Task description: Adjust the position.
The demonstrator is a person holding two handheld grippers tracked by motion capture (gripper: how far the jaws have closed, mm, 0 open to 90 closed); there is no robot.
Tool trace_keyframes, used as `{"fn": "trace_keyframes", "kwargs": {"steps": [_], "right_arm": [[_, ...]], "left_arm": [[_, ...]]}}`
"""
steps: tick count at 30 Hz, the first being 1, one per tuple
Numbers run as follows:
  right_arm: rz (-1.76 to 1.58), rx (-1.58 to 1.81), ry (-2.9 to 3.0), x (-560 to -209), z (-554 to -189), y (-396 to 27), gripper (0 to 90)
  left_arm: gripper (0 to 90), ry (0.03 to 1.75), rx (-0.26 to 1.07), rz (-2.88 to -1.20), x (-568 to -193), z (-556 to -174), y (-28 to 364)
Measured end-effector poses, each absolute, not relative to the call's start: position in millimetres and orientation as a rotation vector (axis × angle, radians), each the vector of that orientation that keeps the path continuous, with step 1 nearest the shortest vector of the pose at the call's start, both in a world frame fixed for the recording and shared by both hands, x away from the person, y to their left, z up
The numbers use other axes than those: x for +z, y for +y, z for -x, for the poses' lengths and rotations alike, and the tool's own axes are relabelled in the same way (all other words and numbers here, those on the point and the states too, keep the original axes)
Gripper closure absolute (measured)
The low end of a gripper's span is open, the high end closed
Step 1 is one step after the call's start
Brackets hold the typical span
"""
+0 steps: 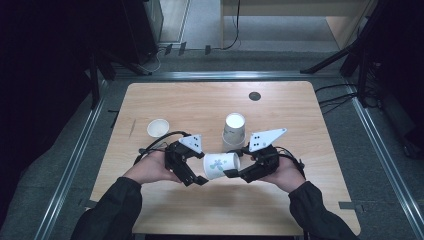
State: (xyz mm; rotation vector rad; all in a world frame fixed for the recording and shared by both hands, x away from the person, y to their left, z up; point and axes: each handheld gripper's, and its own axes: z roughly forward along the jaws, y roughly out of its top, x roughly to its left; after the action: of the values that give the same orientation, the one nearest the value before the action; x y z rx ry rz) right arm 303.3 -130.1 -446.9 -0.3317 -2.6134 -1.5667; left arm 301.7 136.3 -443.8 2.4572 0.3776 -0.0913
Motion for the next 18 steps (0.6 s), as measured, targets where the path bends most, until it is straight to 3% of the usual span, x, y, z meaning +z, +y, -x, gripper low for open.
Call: {"fn": "trace_keyframes", "kwargs": {"steps": [18], "right_arm": [[0.322, -1.627, -2.526, -440, -305, -138, 34.2]], "left_arm": [[7.7, 0.492, -0.108, -2.215, -447, -283, 152]]}}
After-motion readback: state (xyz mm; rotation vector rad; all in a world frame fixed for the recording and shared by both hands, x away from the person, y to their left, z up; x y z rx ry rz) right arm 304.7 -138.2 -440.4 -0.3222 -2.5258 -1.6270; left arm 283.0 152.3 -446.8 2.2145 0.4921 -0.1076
